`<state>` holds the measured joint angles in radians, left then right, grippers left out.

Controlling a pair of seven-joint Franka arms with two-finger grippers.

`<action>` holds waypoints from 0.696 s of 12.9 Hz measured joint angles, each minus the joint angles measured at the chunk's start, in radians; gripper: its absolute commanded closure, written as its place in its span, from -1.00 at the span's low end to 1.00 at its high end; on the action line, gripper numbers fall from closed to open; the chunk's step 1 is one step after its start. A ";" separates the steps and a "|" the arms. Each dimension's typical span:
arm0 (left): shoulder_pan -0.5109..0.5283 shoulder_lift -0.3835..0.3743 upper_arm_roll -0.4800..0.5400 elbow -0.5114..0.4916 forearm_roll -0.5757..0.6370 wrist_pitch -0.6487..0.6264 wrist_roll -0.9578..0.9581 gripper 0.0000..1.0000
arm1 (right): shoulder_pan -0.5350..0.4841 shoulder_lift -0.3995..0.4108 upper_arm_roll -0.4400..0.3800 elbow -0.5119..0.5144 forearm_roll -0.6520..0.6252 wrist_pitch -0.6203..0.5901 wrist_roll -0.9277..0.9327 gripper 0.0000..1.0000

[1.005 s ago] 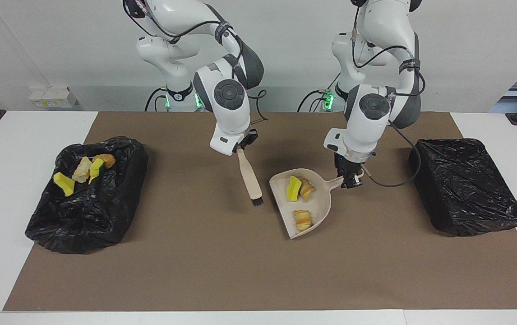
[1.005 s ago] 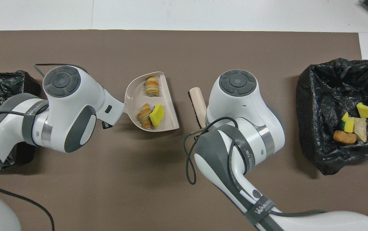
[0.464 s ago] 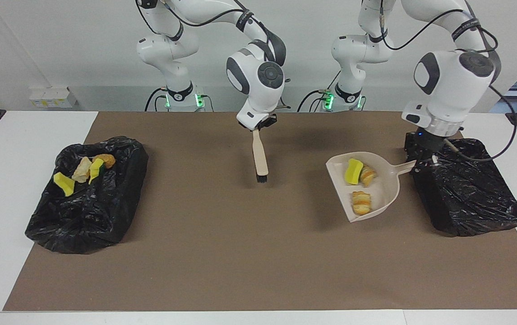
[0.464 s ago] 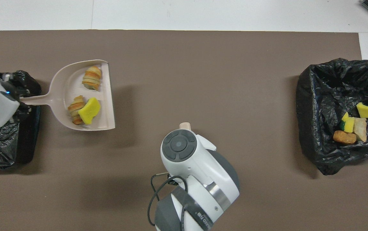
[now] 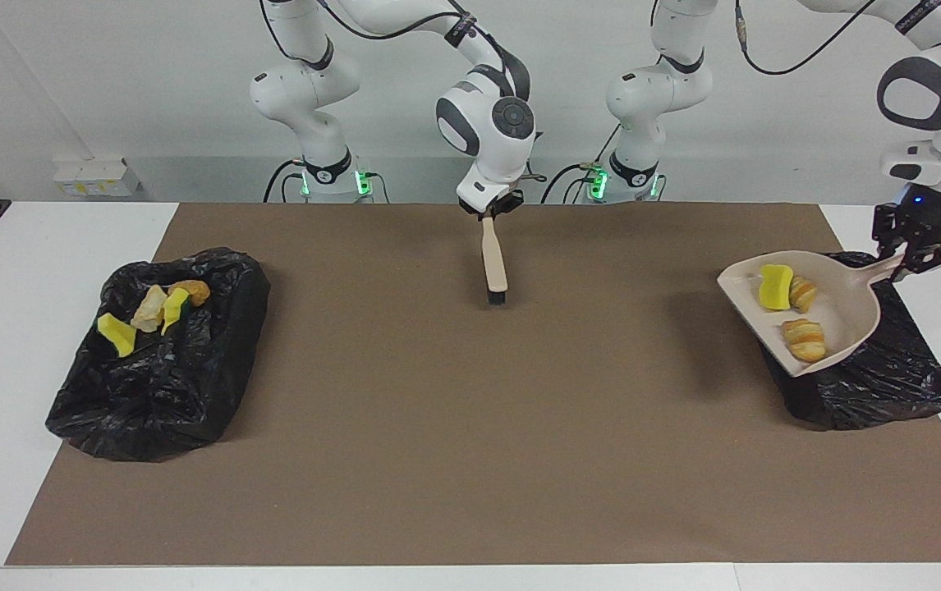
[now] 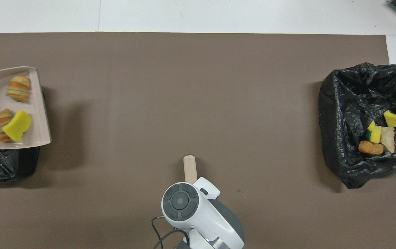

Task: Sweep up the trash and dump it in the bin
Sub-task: 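Carry the loaded dustpan with the left gripper over the nearby black bin, then tip the dustpan into the bin with the left gripper while the right gripper withdraws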

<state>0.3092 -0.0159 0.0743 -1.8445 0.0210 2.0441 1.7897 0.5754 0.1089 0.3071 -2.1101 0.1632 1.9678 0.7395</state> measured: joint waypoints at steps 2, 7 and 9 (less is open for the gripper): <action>0.074 0.001 0.003 0.011 0.014 0.035 0.047 1.00 | 0.019 0.001 0.000 -0.045 0.003 0.076 0.007 1.00; 0.128 0.026 0.000 0.019 0.356 0.198 0.047 1.00 | 0.027 0.005 -0.003 -0.062 0.004 0.093 0.007 -1.00; 0.127 0.030 -0.008 0.019 0.496 0.202 0.010 1.00 | 0.021 0.004 -0.007 -0.031 0.004 0.076 0.007 -1.00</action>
<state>0.4361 0.0143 0.0663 -1.8252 0.5170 2.2464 1.7995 0.5962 0.1132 0.3004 -2.1408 0.1668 2.0435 0.7468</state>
